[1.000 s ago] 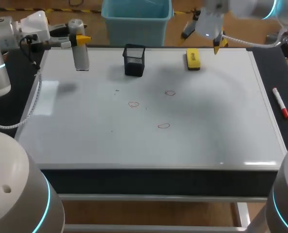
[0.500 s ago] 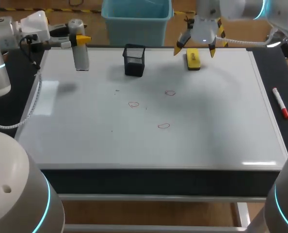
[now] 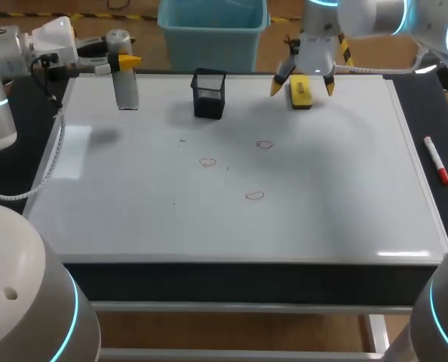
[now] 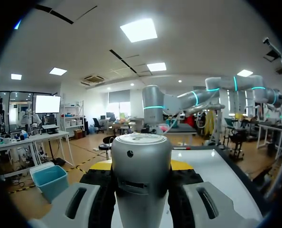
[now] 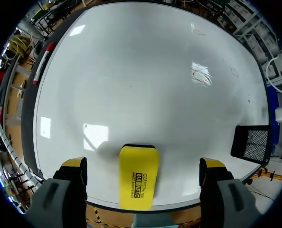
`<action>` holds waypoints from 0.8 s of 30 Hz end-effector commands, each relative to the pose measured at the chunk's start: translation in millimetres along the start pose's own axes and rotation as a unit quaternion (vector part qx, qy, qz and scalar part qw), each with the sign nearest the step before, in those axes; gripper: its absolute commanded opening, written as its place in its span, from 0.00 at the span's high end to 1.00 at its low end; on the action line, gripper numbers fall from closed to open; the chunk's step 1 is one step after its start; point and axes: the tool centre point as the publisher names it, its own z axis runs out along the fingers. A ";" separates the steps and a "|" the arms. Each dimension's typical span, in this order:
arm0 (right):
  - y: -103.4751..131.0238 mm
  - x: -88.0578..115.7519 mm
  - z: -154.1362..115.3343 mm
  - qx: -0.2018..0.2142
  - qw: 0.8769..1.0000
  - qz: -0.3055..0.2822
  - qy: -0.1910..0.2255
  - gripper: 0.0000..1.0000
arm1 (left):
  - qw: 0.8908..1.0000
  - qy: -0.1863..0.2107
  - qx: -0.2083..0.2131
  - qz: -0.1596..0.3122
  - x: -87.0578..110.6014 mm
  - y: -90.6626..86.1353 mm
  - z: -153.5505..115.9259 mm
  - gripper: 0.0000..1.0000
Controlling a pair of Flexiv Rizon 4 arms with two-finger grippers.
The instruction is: Pick up the inspection probe, press it on each red-marked spot on the whiteboard one by one, put down the probe, pick up the eraser, and wipe off all the red marks.
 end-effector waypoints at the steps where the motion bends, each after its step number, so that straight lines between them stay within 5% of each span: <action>1: -3.1 -2.0 1.0 0.001 1.000 0.002 0.004 0.00 | 1.000 -0.002 0.000 0.001 1.1 -1.1 0.2 1.00; 24: -21.0 2.5 1.9 0.011 1.000 0.008 0.013 0.00 | 1.000 -0.002 0.000 0.001 1.1 -1.1 0.2 1.00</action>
